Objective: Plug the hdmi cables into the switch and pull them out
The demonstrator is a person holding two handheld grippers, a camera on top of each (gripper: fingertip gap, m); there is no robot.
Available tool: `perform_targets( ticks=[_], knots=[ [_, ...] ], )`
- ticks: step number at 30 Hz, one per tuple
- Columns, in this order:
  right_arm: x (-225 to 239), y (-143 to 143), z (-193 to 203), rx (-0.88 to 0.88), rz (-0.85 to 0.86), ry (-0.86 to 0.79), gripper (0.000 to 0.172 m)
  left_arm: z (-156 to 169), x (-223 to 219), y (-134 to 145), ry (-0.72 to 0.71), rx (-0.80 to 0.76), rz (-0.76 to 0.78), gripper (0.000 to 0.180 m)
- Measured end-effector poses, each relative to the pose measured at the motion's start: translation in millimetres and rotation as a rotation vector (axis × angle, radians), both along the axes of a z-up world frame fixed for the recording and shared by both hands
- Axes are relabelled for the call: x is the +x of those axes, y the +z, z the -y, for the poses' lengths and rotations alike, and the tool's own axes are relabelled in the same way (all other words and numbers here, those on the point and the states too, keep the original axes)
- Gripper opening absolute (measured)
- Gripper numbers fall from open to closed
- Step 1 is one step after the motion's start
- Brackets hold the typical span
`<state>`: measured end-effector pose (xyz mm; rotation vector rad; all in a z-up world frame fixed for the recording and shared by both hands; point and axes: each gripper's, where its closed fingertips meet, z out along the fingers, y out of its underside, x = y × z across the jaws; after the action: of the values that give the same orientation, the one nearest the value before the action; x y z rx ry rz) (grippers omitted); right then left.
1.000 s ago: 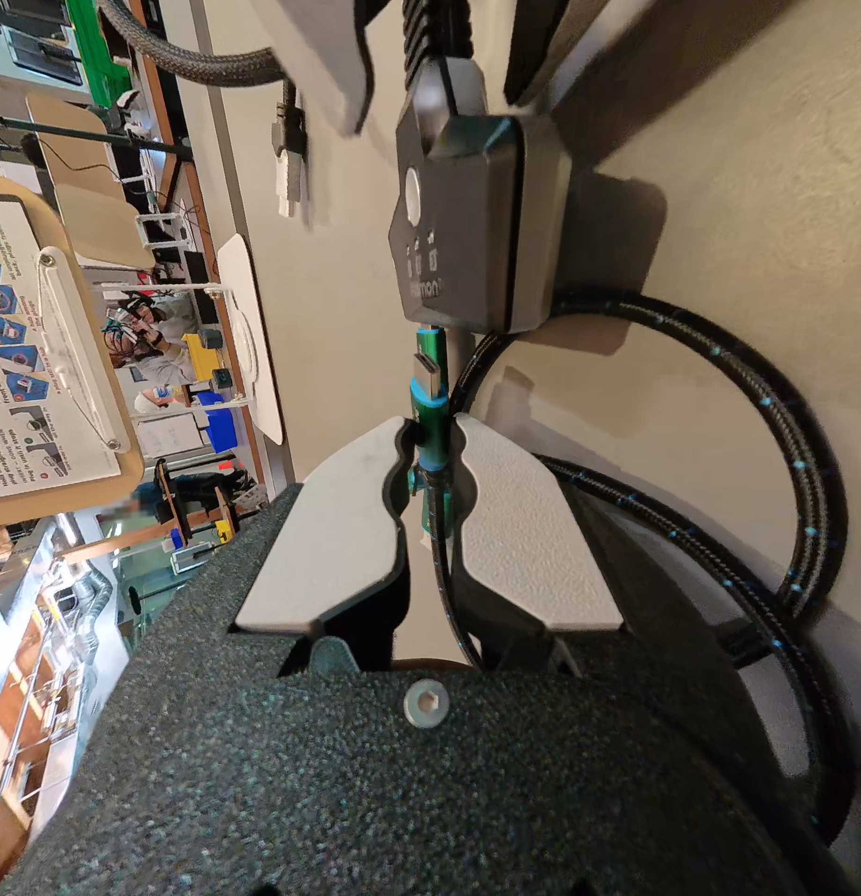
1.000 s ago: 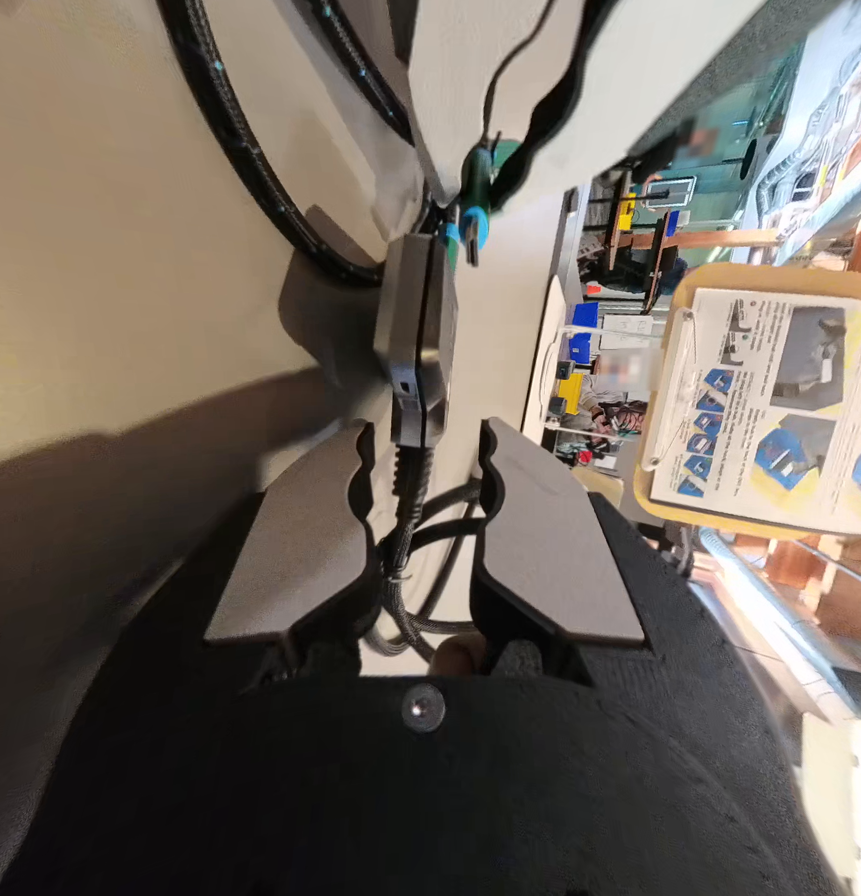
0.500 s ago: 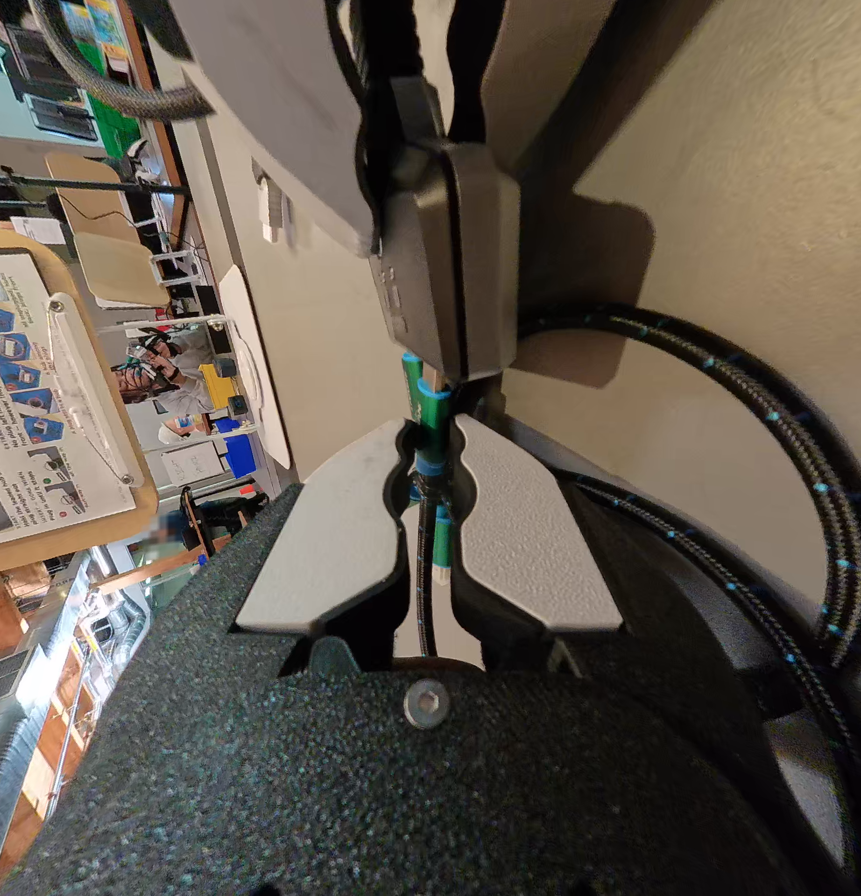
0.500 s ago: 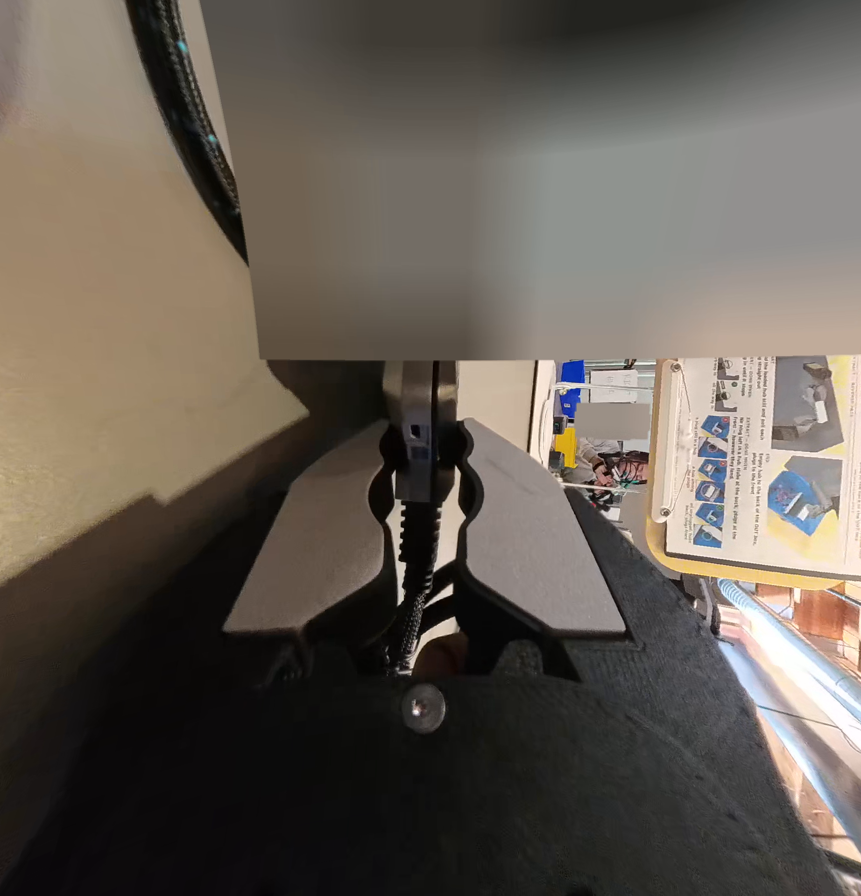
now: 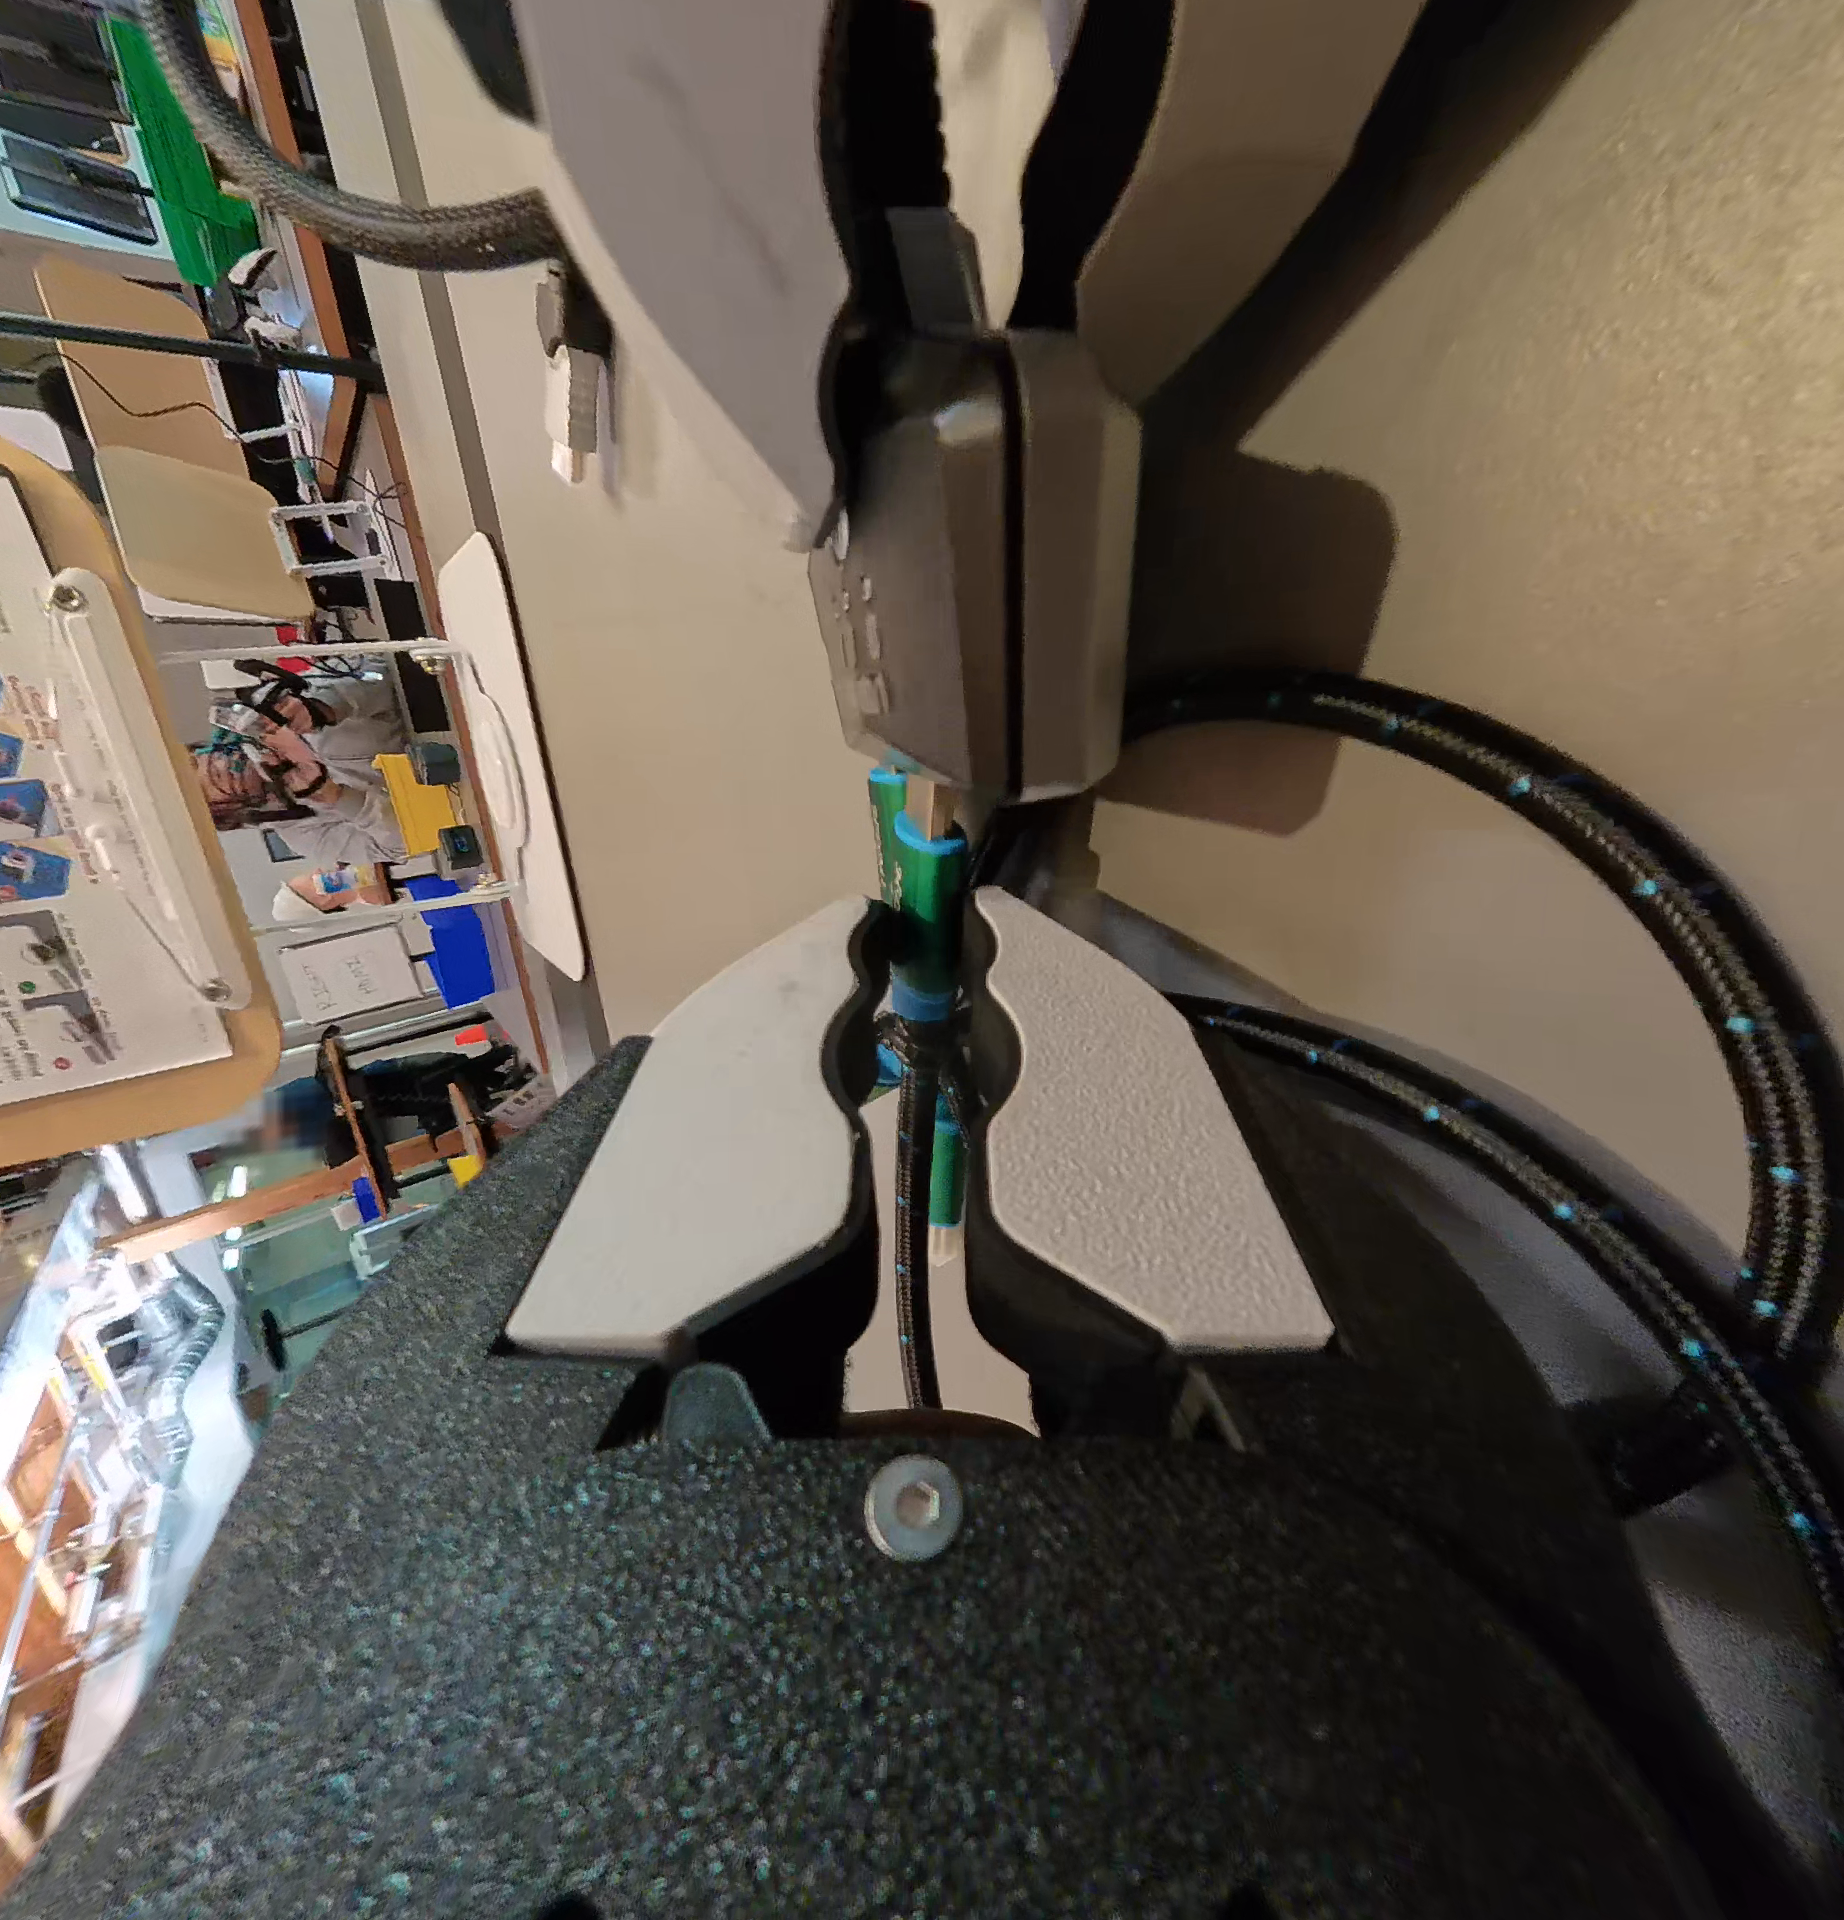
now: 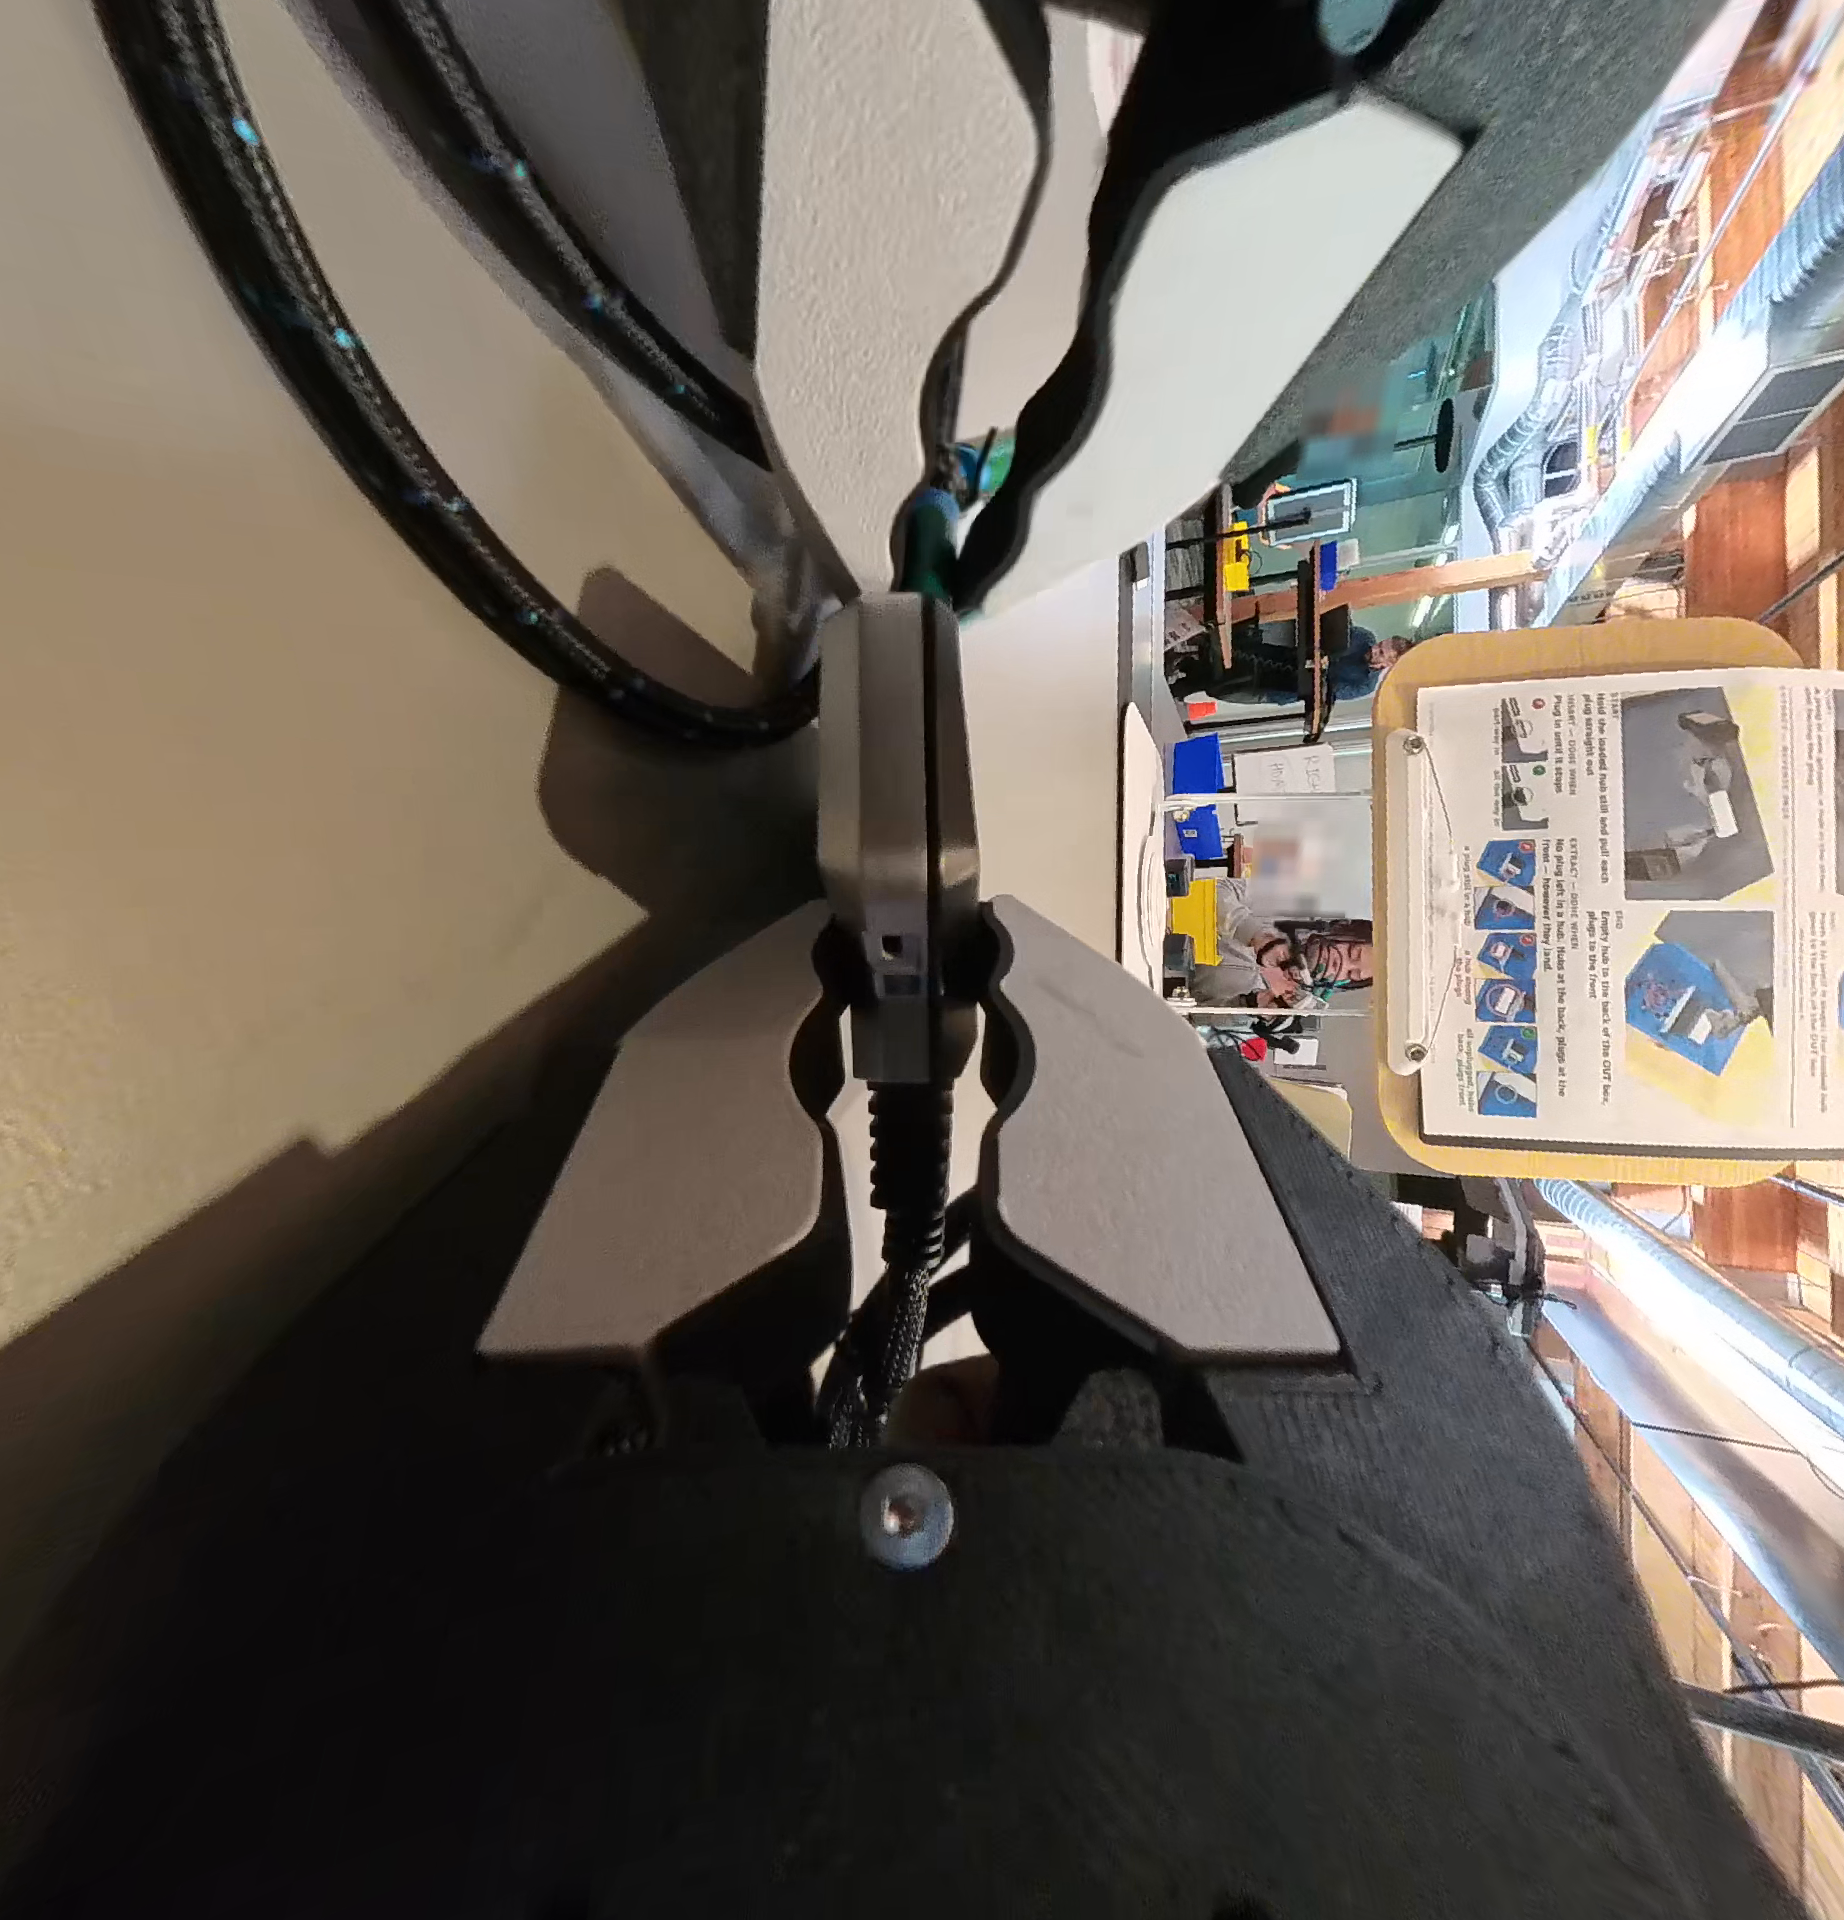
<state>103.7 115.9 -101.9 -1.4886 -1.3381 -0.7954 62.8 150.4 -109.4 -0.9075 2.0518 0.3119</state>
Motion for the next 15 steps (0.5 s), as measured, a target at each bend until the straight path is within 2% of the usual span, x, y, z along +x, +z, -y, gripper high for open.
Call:
perform_targets(
  ticks=[9, 15],
  knots=[
    [-8.5, 2.5, 0.2, 0.01, -0.033, -0.022, 0.021, -1.5, -4.7, -1.0, 0.072, -0.033, 0.016, 0.013],
    [-8.7, 6.7, -1.7, 0.026, -0.077, -0.099, 0.021, -2.2, -4.3, 3.0, 0.113, -0.125, 0.086, 0.014]
  ],
)
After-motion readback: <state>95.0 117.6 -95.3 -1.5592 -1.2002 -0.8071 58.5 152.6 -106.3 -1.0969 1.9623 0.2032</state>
